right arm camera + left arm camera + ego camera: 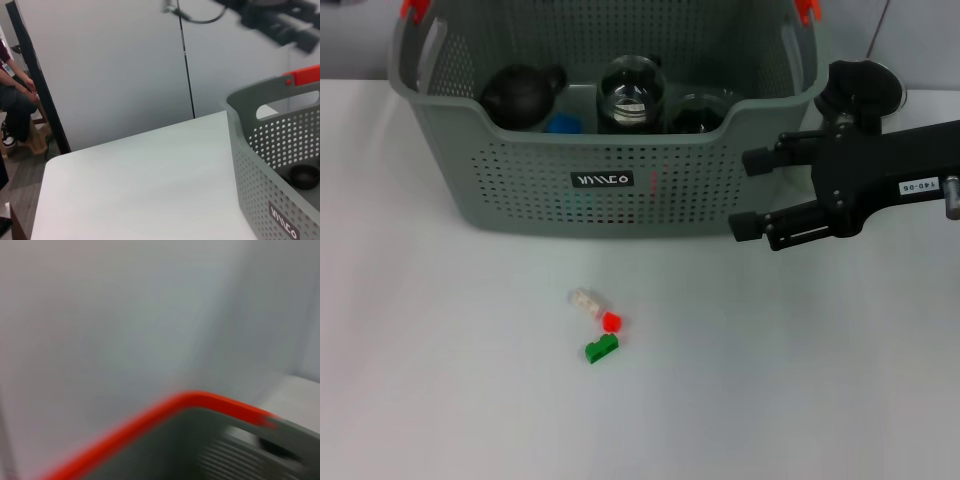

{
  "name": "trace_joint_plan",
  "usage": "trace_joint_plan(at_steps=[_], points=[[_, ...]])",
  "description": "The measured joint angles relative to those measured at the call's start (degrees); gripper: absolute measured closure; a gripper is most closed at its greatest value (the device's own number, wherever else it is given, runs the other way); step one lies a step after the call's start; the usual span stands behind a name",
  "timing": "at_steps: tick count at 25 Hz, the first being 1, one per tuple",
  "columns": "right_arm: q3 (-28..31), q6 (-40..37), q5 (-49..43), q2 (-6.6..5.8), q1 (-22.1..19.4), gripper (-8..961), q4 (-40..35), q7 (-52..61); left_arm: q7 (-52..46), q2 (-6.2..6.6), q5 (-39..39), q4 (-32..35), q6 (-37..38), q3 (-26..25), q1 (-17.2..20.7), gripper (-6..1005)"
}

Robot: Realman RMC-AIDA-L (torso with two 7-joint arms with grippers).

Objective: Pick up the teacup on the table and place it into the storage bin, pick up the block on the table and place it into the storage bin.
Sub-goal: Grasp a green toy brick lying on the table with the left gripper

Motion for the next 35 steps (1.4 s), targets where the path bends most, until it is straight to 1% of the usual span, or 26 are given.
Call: trace_joint_plan(at_steps=[1, 2, 3, 4, 5, 6, 8, 9, 12, 16, 18, 19, 20, 22, 26, 31, 35], points=[[0.03, 0.01, 0.00, 0.00, 0.03, 27, 0.17, 0.00, 0.39, -0.99, -0.29, 2.57, 3.35, 0.08, 1.05, 57], [0.06, 0.06, 0.00, 0.01, 0.09, 27, 0.43, 0.01, 2.26, -3.30, -0.95, 7.26, 9.94, 0.41, 3.37, 57], [0.08, 0.20, -0.01, -0.02, 0.15, 27, 0.73, 0.00, 2.26, -3.30, -0.95, 7.26, 9.94, 0.41, 3.37, 56], [0.11, 0.39, -0.03, -0.10, 0.19, 27, 1.10, 0.00, 3.52, -4.47, -1.21, 9.67, 12.42, 0.57, 4.47, 56], [0.15, 0.55, -0.03, -0.14, 0.22, 27, 1.37, 0.00, 5.05, -6.16, -1.42, 12.95, 15.22, 1.10, 6.12, 56], [0.24, 0.64, -0.03, -0.20, 0.24, 27, 1.61, 0.00, 6.20, -7.24, -1.34, 15.29, 16.80, 1.82, 7.43, 56], [0.31, 0.80, -0.02, -0.23, 0.33, 27, 1.86, -0.01, 7.45, -8.94, -1.13, 19.29, 18.43, 4.86, 10.64, 56], [0.33, 0.87, 0.02, -0.25, 0.37, 27, 1.90, -0.01, 7.20, -9.25, -1.10, 20.39, 18.48, 7.47, 12.37, 55], [0.34, 1.18, 0.07, -0.27, 0.43, 27, 1.93, -0.01, 5.48, -9.30, -1.34, 21.50, 17.94, 14.24, 16.18, 55], [0.38, 1.44, 0.07, -0.28, 0.52, 28, 1.94, 0.24, 4.11, -9.29, -0.43, 21.17, 17.86, 19.47, 18.04, 56], [0.42, 1.47, 0.06, -0.28, 0.53, 28, 1.95, 0.32, 3.15, -9.29, 1.26, 21.11, 17.53, 21.76, 18.20, 57], [0.44, 1.47, 0.04, -0.28, 0.53, 28, 1.95, 0.35, 1.55, -9.32, 3.89, 21.11, 16.64, 24.75, 18.10, 57], [0.44, 1.54, 0.00, -0.28, 0.53, 28, 1.95, 0.35, 1.55, -9.32, 3.89, 21.11, 16.64, 24.75, 18.10, 57], [0.44, 1.85, -0.13, -0.31, 0.53, 28, 1.97, 0.36, -0.33, -9.42, 6.39, 21.02, 15.06, 28.14, 17.95, 58], [0.44, 2.05, -0.27, -0.49, 0.52, 28, 1.97, 0.37, -4.85, -9.43, 10.71, 19.61, 9.67, 35.75, 17.74, 59], [0.42, 1.87, -0.30, -1.05, 0.37, 28, 1.97, 0.23, -9.75, -9.44, 15.48, 14.66, 4.24, 43.48, 16.44, 60], [-0.11, 1.51, -0.66, -1.97, 0.32, 29, 1.97, 0.02, -11.70, -9.48, 16.75, 11.57, 2.60, 46.65, 15.42, 62]])
